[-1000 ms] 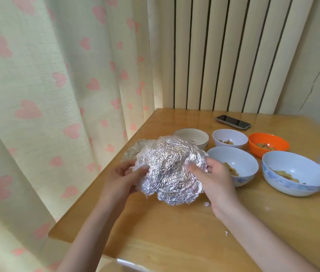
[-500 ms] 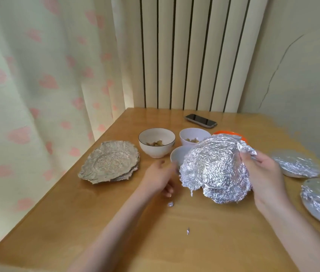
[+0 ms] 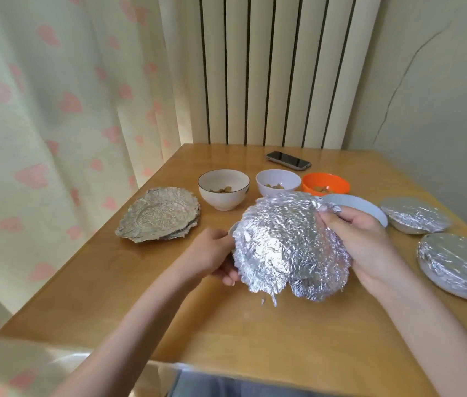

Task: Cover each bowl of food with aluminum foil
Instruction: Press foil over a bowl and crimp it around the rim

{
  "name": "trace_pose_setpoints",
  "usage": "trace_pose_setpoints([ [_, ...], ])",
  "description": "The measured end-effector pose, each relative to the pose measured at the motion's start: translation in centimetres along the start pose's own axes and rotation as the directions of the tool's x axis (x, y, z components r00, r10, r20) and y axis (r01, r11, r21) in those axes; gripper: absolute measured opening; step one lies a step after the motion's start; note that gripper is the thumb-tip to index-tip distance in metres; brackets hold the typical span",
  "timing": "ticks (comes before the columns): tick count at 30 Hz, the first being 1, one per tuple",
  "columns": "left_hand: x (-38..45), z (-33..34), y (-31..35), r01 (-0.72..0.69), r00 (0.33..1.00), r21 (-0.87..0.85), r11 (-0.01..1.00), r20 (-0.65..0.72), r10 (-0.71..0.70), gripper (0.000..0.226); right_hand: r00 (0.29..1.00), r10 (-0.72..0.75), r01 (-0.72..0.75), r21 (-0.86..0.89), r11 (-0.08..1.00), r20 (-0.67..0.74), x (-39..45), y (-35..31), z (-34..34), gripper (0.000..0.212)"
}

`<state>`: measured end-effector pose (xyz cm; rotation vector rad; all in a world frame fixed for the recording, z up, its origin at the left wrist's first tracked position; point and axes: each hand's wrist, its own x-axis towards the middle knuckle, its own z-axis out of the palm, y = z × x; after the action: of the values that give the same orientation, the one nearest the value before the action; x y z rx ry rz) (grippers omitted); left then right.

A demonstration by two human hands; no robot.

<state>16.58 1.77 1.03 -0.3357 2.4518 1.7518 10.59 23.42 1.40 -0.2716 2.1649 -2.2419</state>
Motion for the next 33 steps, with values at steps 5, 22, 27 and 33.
trace_pose_setpoints([
  [5,-2.7,-0.9,-0.9,0.021,0.998,0.017,1.0,0.056,-0.022,0.031,0.993,-0.114,0.11,-0.301,0.947,0.003,-0.5,2.0,2.7,0.012],
  [22,-2.7,-0.5,-2.9,-0.135,0.927,0.098,0.986,-0.34,0.16,0.022,0.966,-0.256,0.226,-0.597,0.769,0.036,0.5,3.6,3.1,0.015],
  [27,-3.3,-0.7,-1.8,-0.388,0.784,0.451,0.804,-0.296,0.545,0.068,0.86,-0.48,0.45,-0.7,0.554,0.173,0.7,0.8,3.2,0.015],
  [33,-1.2,0.6,-1.4,-0.455,0.883,0.617,0.642,0.22,0.415,0.134,0.857,-0.172,0.506,-0.732,0.455,0.486,0.0,2.2,4.7,0.048],
])
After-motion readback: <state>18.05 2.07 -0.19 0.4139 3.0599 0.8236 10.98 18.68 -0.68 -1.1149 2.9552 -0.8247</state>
